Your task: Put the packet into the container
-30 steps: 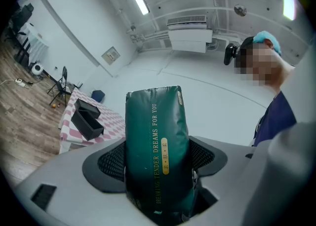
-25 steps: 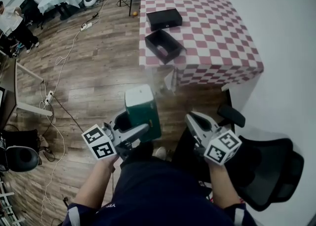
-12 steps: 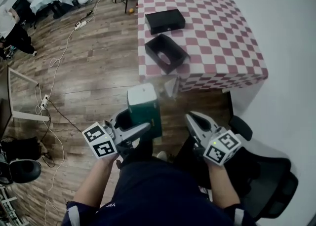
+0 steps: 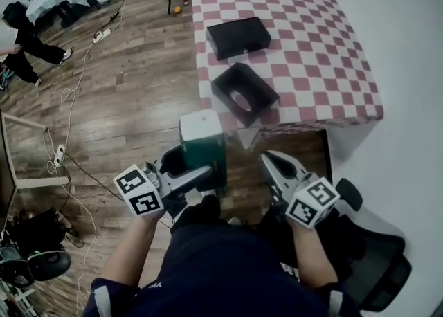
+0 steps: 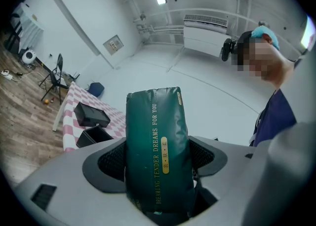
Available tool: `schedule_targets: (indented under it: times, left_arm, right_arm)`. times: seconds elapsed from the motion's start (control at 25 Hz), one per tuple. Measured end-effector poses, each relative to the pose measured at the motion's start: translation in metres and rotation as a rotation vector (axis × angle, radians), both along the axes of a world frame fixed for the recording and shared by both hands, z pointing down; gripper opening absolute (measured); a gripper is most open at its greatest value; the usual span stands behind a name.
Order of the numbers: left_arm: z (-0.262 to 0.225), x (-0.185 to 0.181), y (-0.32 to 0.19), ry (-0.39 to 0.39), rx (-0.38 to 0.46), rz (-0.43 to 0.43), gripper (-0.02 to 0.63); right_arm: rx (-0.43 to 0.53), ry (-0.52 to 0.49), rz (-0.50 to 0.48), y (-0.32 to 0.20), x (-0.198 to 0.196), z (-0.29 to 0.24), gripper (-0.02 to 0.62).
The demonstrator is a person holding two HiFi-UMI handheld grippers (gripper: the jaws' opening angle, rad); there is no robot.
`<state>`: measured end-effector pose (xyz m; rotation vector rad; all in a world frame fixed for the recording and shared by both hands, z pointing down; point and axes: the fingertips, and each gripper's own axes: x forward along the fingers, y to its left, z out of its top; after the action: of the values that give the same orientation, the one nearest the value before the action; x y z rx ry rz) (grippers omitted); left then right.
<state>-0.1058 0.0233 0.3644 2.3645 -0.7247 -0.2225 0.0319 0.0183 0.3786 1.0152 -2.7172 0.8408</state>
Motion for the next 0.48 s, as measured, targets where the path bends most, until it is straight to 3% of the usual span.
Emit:
schedule_targets:
  times: [0.48]
  left_arm:
    - [0.001,-0.034,-0.09,0.011,0.014,0.068,0.402]
  right_arm:
    - [0.001,0.023,0.051,-0.078,-0.041,-0.004,0.017]
